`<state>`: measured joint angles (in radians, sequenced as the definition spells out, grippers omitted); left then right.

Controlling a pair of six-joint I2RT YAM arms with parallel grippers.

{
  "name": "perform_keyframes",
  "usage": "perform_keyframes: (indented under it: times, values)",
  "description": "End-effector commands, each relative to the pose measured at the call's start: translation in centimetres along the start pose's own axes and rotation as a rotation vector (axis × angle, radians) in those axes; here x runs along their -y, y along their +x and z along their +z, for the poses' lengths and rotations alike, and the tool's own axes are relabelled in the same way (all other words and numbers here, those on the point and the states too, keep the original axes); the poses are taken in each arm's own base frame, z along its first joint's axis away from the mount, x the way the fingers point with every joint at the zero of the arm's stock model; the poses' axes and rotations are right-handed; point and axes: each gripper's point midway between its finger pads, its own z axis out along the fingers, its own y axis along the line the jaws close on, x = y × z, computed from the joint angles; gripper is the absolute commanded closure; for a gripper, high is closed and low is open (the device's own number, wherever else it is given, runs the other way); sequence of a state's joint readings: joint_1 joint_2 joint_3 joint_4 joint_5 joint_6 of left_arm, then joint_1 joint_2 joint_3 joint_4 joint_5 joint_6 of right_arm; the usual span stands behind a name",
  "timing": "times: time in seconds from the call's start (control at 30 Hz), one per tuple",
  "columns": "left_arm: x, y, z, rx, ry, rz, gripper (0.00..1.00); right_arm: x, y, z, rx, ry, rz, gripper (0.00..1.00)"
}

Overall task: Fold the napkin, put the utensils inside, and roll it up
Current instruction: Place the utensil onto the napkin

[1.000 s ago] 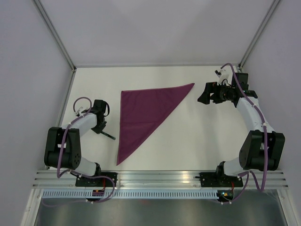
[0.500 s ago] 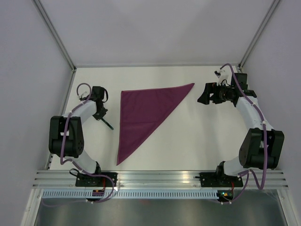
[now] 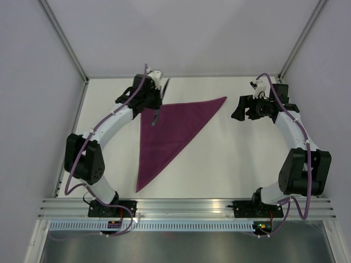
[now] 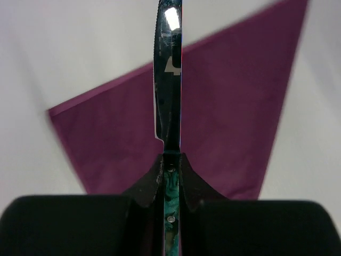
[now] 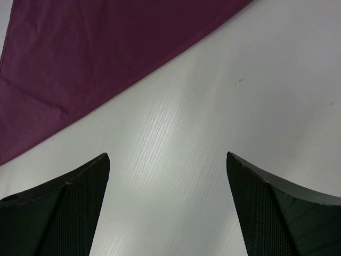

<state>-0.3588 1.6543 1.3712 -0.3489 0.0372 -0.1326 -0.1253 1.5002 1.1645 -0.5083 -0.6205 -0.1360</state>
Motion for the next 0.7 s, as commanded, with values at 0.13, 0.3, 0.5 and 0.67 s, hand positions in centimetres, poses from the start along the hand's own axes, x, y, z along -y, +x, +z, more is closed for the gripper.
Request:
perform_keyframes:
  times: [0.13,0.3,0.5,0.67]
  values:
    - [11.3,7.1,4.4,-0.194,0.319,0.377,0.98,0.9,-2.2,-0.5,0.051,0.056,-0.067,0.06]
    - [13.8,9.3,5.3,-0.250,0.400,0.412,0.98,1.1,-1.8,-0.2,0.049,0.060,-0.060,0.05]
    - [15.0,11.1,5.5,-0.317,0.422,0.411,0.98,1.3,-1.6,0.3,0.044,0.053,-0.047,0.06]
    - [15.5,12.7,5.7,-0.361,0.390,0.368,0.98,1.3,-1.6,0.4,0.046,0.048,-0.041,0.05]
